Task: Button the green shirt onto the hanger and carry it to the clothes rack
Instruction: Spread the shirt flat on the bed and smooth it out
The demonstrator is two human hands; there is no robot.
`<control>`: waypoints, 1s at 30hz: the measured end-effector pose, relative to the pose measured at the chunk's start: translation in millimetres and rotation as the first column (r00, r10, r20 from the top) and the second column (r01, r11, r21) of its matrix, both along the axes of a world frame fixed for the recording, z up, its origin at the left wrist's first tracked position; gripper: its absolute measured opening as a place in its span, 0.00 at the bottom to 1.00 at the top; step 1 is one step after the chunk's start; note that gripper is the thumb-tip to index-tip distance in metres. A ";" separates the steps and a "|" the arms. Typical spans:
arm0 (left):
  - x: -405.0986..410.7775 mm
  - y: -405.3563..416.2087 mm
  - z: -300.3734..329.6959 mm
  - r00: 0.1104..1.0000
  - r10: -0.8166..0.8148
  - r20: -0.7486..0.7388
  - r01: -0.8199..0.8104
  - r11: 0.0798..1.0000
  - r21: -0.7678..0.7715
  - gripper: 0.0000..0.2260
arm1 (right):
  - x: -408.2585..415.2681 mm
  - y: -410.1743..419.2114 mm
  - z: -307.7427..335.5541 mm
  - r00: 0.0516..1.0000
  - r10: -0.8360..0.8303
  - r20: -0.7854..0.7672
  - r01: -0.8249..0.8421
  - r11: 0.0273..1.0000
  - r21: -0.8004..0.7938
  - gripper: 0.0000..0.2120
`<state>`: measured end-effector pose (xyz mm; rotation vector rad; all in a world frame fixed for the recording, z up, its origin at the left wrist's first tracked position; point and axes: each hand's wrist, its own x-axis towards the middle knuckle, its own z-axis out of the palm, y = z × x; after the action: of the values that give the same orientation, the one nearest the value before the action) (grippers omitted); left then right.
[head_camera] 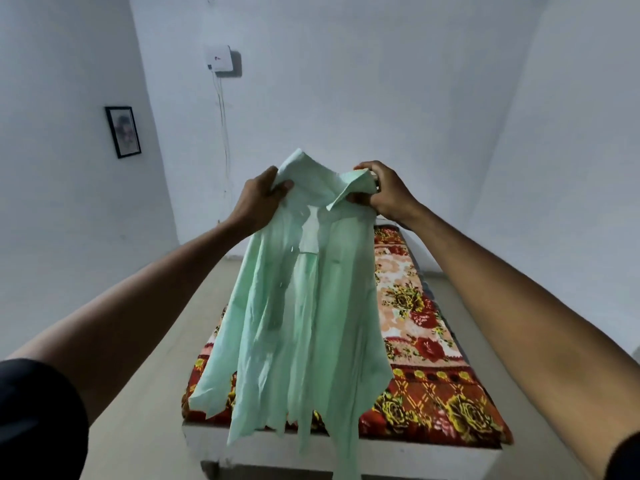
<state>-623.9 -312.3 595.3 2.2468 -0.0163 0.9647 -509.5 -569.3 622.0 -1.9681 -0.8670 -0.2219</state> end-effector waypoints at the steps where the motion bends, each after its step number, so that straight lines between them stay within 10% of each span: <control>1: -5.0 -5.1 -3.1 1.000 -0.006 0.013 0.006 1.000 0.005 0.13 | -5.2 -4.1 -4.1 1.000 -0.013 0.000 0.013 1.000 0.009 0.31; 10: -29.2 -36.9 -20.1 0.997 -0.004 0.073 0.005 1.000 -0.012 0.19 | -25.6 -27.9 -28.6 0.996 -0.059 -0.068 0.063 0.997 0.053 0.16; 22: -39.1 -57.5 -56.0 0.995 -0.093 0.031 0.094 0.995 -0.024 0.19 | -39.9 -53.1 -45.3 0.972 0.091 -0.216 -0.080 0.995 0.060 0.30; 30: -0.8 -42.9 -103.6 0.995 -0.082 -0.064 0.081 0.997 -0.012 0.18 | 0.4 -44.9 -86.1 0.960 -0.026 -0.280 -0.031 0.979 -0.199 0.20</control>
<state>-624.8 -355.2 491.6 2.2494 -0.0736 0.8467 -509.1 -614.2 535.9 -2.1214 -0.7271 0.1534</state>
